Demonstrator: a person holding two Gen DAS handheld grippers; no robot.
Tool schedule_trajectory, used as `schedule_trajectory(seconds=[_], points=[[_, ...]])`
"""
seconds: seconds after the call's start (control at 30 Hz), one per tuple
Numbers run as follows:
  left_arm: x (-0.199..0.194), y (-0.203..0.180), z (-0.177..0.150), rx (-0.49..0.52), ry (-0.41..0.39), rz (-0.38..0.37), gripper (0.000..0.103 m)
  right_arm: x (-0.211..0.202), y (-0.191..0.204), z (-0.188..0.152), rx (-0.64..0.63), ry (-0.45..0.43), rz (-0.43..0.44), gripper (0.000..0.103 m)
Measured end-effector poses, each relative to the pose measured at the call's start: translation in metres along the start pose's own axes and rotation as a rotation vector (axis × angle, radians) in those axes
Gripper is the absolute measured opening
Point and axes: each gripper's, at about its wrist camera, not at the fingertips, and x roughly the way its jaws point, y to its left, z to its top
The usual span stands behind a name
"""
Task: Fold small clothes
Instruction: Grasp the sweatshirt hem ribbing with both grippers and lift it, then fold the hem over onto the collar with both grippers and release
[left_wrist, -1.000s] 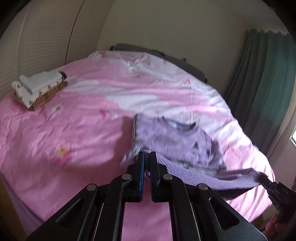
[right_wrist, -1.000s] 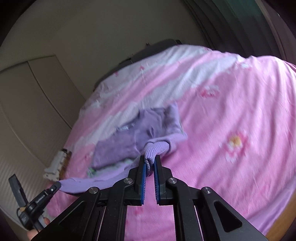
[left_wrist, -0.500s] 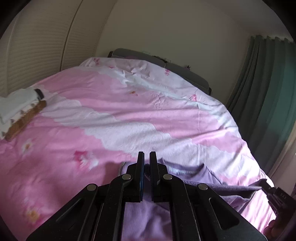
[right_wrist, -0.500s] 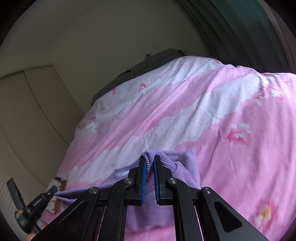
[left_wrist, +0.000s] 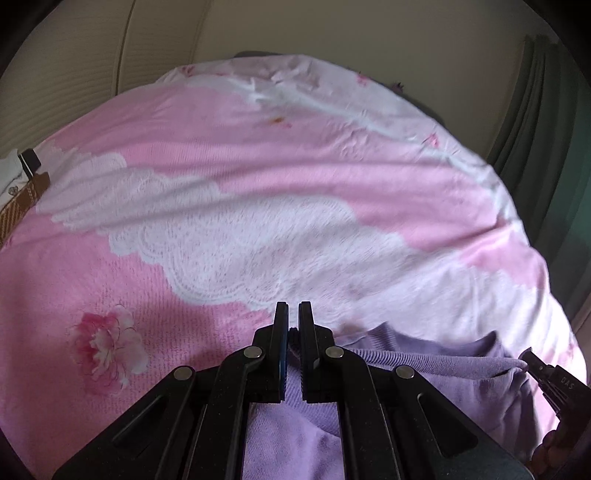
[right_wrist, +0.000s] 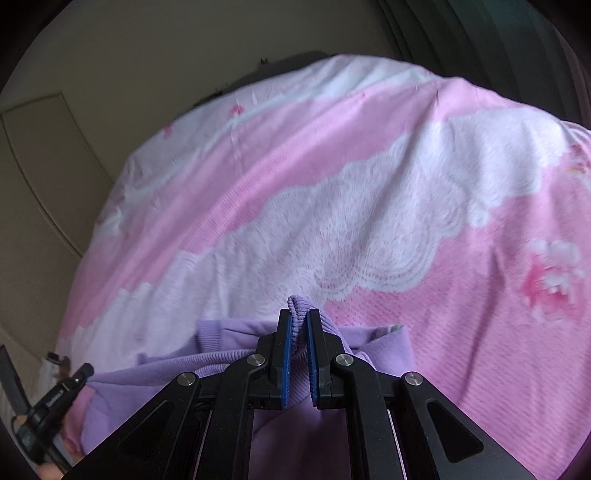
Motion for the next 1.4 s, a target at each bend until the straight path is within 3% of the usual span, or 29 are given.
schedule_trajectory(seconds=[0.17, 0.27, 0.4, 0.53, 0.67, 0.77, 1.03, 1.07, 1.1, 1.13, 1.2, 1.23, 1.4], points=[[0.017, -0.003, -0.004, 0.035, 0.045, 0.012, 0.008, 0.011, 0.003, -0.007, -0.040, -0.003, -0.039, 0.009], [0.006, -0.005, -0.001, 0.043, 0.038, 0.001, 0.010, 0.003, 0.011, -0.004, -0.072, -0.014, -0.046, 0.015], [-0.023, -0.006, 0.002, 0.095, 0.014, -0.014, 0.029, -0.029, 0.015, 0.002, -0.086, -0.076, -0.048, 0.050], [-0.046, 0.003, -0.003, 0.151, 0.026, -0.035, 0.031, -0.065, 0.028, -0.002, -0.232, -0.148, -0.075, 0.060], [-0.039, 0.005, -0.011, 0.227, 0.137, -0.080, 0.041, -0.077, 0.038, -0.018, -0.405, -0.167, -0.124, 0.067], [-0.027, 0.000, -0.016, 0.267, 0.191, -0.096, 0.042, -0.063, 0.037, -0.021, -0.444, -0.101, -0.111, 0.067], [0.004, -0.008, -0.020, 0.252, 0.287, -0.094, 0.044, -0.019, 0.023, -0.015, -0.443, 0.026, -0.116, 0.067], [0.005, -0.010, -0.021, 0.254, 0.281, -0.100, 0.037, -0.013, 0.021, -0.015, -0.442, 0.047, -0.116, 0.067], [0.006, -0.011, -0.024, 0.267, 0.274, -0.090, 0.018, -0.005, 0.019, -0.015, -0.433, 0.090, -0.114, 0.066], [0.008, -0.010, -0.025, 0.275, 0.273, -0.080, 0.016, 0.001, 0.016, -0.016, -0.419, 0.118, -0.111, 0.063], [0.009, -0.006, -0.029, 0.263, 0.255, -0.080, 0.015, 0.008, 0.011, -0.018, -0.400, 0.142, -0.101, 0.030], [0.009, -0.006, -0.030, 0.264, 0.242, -0.074, 0.015, 0.009, 0.010, -0.019, -0.399, 0.140, -0.098, 0.025], [-0.001, -0.004, -0.025, 0.238, 0.165, -0.033, 0.014, -0.014, 0.006, -0.013, -0.343, 0.026, -0.067, 0.018]])
